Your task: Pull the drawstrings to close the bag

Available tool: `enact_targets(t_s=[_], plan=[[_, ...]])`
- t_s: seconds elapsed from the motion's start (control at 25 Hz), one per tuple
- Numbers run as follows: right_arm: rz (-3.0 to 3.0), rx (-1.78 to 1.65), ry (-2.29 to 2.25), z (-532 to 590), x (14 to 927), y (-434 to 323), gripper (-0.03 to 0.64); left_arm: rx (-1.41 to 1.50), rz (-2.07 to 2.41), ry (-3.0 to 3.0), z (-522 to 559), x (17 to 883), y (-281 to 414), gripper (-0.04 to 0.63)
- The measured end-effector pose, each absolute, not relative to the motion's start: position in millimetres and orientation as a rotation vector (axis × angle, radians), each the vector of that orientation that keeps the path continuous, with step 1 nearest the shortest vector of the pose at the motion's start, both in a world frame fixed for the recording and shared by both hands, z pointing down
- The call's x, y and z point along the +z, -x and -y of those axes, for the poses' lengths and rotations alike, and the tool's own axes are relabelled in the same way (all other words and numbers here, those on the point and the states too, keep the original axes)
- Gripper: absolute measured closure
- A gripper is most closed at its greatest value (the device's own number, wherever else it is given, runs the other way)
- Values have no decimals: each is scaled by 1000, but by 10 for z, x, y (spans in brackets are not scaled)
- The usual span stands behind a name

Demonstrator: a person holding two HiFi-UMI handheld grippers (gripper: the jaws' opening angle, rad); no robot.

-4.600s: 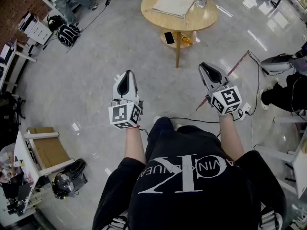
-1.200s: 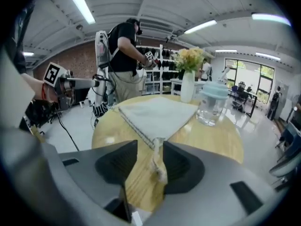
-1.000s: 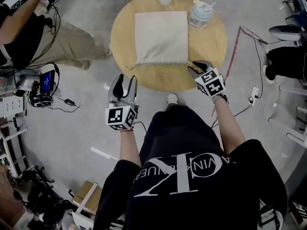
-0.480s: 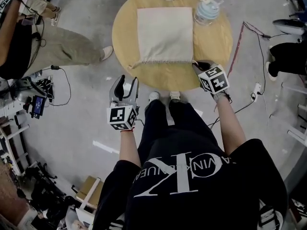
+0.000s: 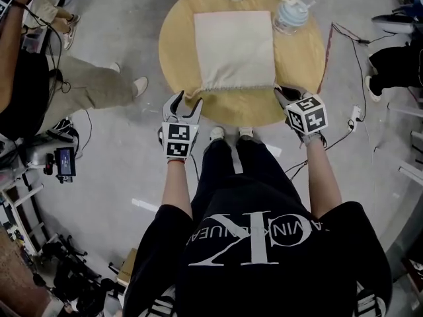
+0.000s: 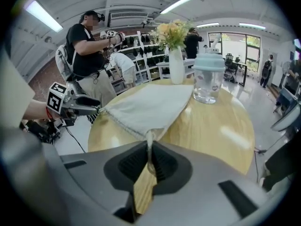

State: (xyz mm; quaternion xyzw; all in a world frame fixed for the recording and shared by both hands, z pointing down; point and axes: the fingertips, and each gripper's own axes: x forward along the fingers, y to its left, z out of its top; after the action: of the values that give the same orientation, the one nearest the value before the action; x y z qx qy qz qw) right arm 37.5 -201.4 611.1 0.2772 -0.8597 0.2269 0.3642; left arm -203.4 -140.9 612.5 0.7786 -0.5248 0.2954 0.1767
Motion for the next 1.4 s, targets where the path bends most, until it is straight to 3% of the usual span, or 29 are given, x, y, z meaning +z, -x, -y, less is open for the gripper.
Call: enact_targets(t_s=[0.28, 0.4, 0.72, 1.4], plan=[[2162, 642, -771, 1970, 6246, -400, 584, 1107, 1325, -2169, 1548, 6461, 1974, 381], [2114, 676, -770, 2009, 6388, -463, 584, 1145, 1318, -2142, 1602, 6602, 1920, 490], [2067, 615, -752, 1977, 6357, -433, 596, 1095, 1366, -2105, 1599, 6548, 1992, 572], [2013, -26, -946, 2409, 5502, -574, 600, 909, 1729, -2208, 2021, 5502, 2262, 574]])
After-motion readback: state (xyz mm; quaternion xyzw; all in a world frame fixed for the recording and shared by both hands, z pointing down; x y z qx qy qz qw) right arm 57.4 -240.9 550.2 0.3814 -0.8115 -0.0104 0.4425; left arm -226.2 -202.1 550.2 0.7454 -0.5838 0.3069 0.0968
